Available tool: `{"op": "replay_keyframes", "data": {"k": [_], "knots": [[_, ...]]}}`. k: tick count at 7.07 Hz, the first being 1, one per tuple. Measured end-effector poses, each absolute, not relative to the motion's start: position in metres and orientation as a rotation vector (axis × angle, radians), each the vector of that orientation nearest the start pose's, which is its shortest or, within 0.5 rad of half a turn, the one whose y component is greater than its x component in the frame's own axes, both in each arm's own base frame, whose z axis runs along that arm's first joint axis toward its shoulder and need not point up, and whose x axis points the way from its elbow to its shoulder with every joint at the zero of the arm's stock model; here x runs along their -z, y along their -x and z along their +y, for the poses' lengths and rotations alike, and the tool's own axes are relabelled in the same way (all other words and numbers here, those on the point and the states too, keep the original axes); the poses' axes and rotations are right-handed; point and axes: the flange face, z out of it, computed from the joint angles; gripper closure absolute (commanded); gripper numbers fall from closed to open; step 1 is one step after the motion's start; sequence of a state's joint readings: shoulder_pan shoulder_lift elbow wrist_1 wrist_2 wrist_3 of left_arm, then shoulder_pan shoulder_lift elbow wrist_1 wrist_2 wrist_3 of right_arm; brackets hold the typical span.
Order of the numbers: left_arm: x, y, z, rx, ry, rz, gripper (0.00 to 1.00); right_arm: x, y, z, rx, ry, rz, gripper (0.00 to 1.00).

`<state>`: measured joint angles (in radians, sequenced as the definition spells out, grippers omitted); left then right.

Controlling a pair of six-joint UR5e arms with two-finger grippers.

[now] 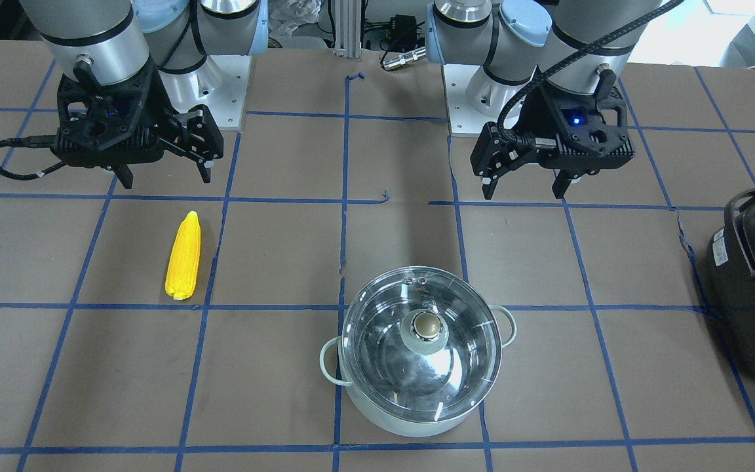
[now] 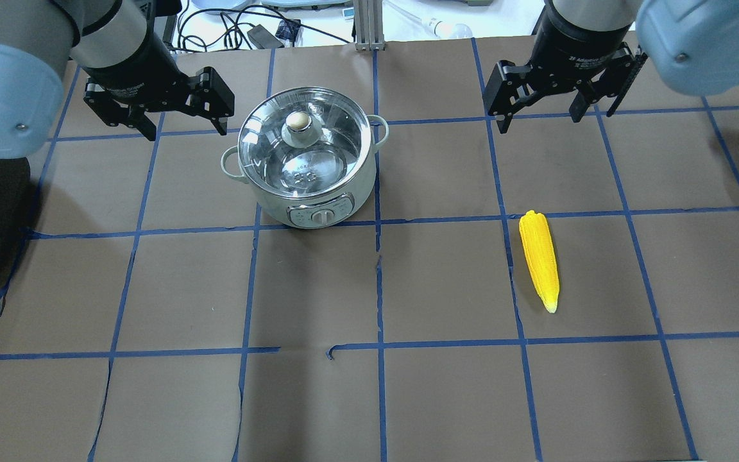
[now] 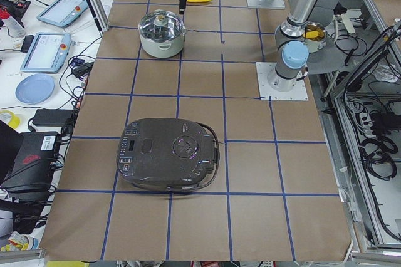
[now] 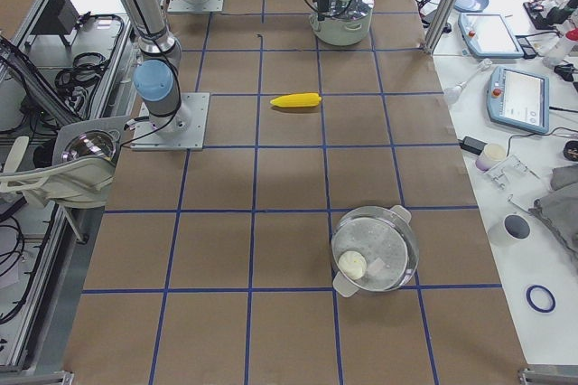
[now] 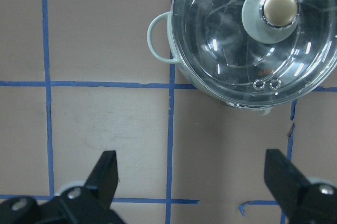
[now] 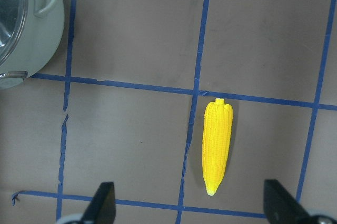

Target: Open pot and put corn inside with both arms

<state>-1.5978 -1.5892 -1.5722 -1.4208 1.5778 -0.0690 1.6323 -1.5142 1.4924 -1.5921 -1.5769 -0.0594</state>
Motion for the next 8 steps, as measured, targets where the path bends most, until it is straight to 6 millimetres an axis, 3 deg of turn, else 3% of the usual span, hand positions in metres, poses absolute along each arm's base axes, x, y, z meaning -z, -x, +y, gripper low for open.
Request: {"op": "replay_keyframes", "data": {"k": [5, 8], "knots": [[-0.496, 0.145, -0.508, 0.208, 0.069, 3.13, 0.0, -0.496, -0.164, -0.511, 0.055, 0.194, 3.141, 0.0], [-0.497, 0.131, -0.517, 0.209, 0.103, 3.119, 0.0, -0.493, -0.161, -0.514, 0.048, 0.195, 3.141, 0.0]]}}
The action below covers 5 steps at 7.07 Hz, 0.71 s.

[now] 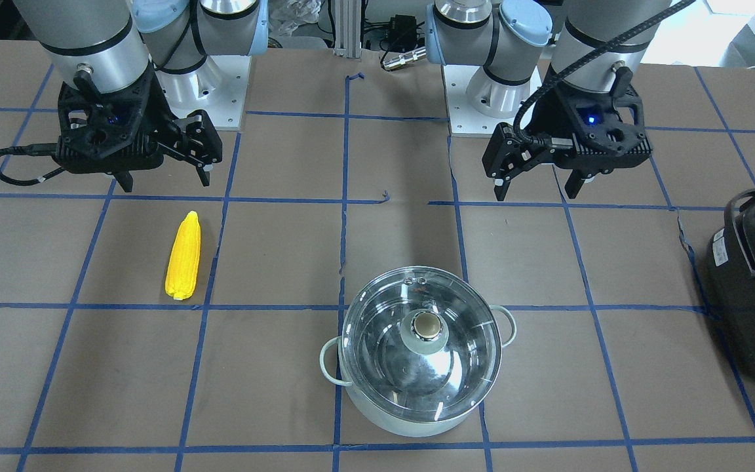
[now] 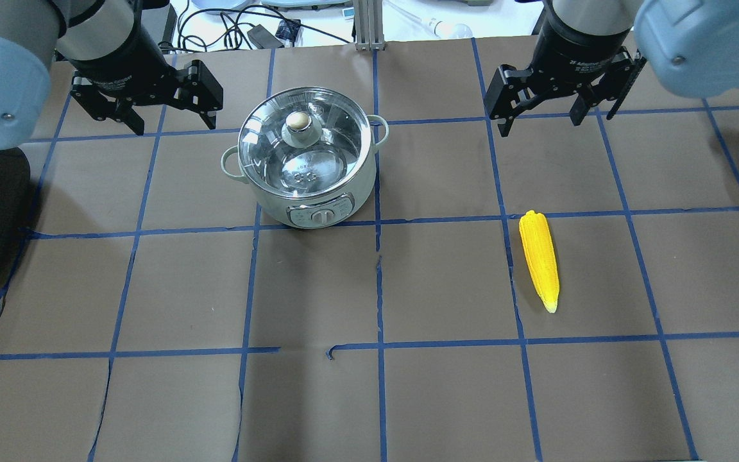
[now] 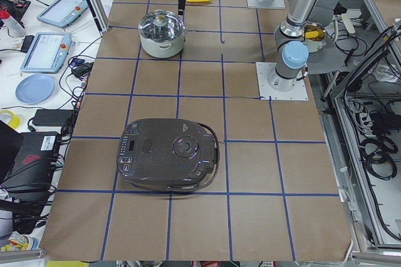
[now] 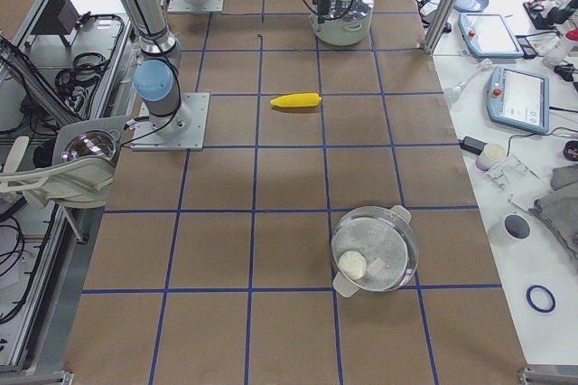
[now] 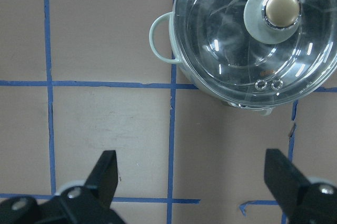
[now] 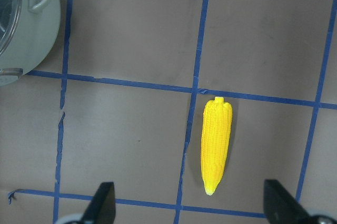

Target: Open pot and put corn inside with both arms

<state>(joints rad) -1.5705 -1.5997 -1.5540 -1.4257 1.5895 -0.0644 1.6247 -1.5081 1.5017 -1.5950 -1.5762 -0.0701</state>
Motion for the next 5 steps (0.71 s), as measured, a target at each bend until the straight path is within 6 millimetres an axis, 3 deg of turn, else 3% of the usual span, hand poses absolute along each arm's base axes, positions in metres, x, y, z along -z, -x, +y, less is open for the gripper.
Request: {"op": "replay_keyframes", "data": {"k": [3, 5], "knots": [[-0.458, 0.127, -0.55, 0.167, 0.125, 3.14, 0.0, -0.486, -0.158, -0.517, 0.025, 0.177, 3.144, 0.0], [-0.422, 0.143, -0.582, 0.112, 0.186, 3.164, 0.0, -0.482, -0.154, -0.518, 0.014, 0.164, 3.147, 0.0]]}}
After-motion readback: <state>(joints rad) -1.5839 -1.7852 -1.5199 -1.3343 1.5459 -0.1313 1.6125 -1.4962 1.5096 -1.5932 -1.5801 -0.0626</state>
